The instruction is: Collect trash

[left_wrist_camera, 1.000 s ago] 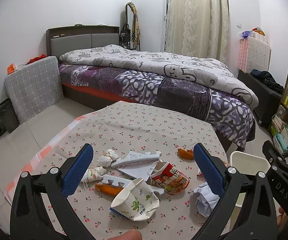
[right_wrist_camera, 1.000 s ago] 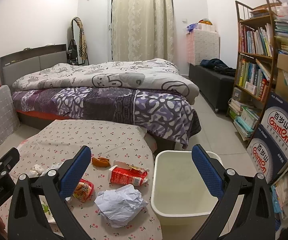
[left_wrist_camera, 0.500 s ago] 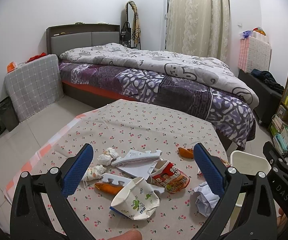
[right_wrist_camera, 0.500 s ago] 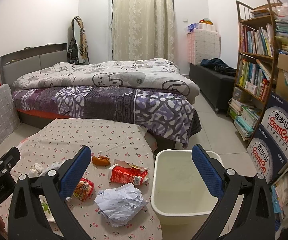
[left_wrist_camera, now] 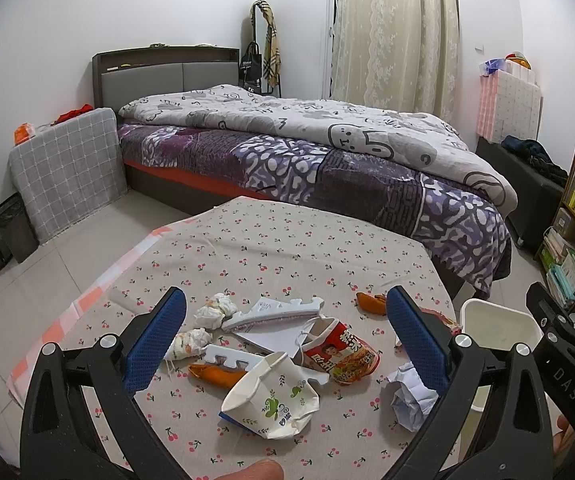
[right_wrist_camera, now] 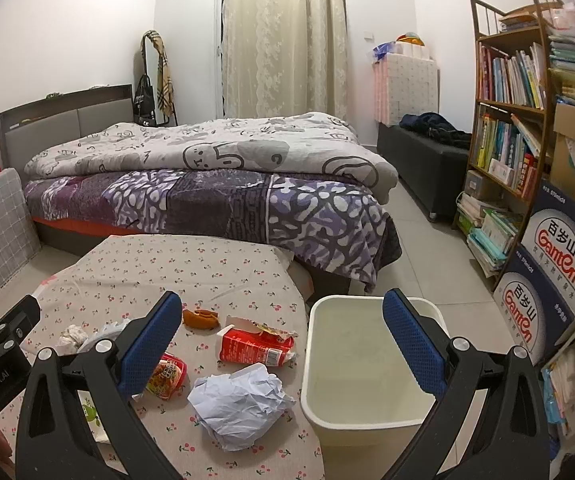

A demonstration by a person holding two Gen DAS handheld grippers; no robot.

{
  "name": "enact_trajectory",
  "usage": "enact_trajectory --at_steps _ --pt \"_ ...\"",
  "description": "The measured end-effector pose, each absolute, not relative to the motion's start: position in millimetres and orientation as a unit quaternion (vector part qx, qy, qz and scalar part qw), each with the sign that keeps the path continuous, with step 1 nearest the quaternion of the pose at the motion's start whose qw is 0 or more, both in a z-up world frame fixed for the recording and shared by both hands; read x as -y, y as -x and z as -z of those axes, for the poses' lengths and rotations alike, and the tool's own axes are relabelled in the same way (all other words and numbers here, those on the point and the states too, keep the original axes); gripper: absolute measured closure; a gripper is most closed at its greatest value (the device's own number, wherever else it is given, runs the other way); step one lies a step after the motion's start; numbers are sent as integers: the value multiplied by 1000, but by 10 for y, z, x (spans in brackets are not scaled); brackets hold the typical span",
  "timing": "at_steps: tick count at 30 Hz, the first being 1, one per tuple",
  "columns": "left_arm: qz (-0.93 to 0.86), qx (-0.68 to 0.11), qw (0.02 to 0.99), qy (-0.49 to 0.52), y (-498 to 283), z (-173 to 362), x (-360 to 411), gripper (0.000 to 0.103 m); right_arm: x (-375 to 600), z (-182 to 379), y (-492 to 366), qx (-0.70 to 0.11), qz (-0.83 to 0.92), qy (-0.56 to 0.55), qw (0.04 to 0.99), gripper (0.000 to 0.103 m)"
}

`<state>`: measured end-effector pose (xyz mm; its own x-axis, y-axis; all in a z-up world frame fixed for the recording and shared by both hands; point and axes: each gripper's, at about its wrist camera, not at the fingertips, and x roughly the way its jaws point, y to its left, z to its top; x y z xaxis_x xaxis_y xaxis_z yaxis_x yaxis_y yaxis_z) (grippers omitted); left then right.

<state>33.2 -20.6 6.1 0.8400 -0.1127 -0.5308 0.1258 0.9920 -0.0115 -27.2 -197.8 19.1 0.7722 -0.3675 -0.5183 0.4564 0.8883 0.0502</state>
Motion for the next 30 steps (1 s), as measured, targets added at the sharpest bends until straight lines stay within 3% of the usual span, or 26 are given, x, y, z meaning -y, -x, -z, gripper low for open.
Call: enact_trajectory --at_steps 11,16,30 --pt "62 -277 959 -12 -341 -60 202 7 1977 -171 256 -264 224 -71 935 5" --pt "61 -279 958 -13 -335 -48 197 7 1994 -137 217 -308 229 -61 921 5" --pt "15 -305 952 24 -495 -97 -329 7 2309 912 -112 -474 168 -349 790 6"
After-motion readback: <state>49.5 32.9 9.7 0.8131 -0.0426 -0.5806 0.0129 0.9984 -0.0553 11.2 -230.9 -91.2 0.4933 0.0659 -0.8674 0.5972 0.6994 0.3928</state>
